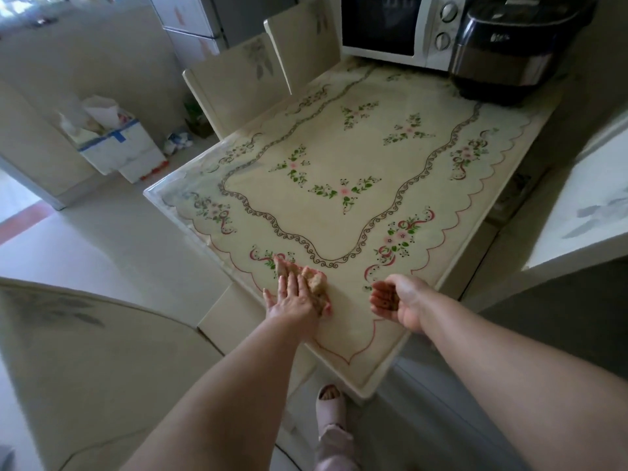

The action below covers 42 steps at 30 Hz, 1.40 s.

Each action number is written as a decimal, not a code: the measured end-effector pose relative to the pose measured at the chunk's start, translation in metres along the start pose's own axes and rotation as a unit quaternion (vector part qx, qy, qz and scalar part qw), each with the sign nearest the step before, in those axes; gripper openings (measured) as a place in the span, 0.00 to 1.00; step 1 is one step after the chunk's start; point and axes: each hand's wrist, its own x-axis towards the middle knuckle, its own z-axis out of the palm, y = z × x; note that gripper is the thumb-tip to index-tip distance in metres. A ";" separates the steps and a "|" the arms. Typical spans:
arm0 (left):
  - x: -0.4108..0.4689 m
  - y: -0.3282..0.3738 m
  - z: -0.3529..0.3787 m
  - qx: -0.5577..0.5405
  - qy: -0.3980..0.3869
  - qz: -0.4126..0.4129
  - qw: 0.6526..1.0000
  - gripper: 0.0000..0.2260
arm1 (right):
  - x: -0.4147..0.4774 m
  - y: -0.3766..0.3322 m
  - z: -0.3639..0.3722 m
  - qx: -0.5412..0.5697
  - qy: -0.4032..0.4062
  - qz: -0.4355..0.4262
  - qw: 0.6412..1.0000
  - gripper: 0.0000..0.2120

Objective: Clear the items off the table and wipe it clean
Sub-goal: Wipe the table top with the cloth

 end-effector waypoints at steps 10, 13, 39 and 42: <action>0.084 -0.086 -0.066 -0.020 0.003 -0.040 0.999 0.37 | 0.050 -0.052 0.089 0.005 -0.016 0.010 1.000 0.17; 0.116 -0.101 -0.090 -0.019 -0.002 -0.049 0.999 0.37 | 0.067 -0.072 0.107 0.024 -0.008 0.005 1.000 0.17; 0.231 0.062 -0.138 0.154 0.018 0.274 0.949 0.35 | 0.083 -0.104 0.025 0.224 0.171 -0.064 0.957 0.14; 0.206 0.086 -0.117 0.155 0.018 0.324 0.933 0.33 | 0.072 -0.097 0.013 0.234 0.181 -0.073 0.952 0.15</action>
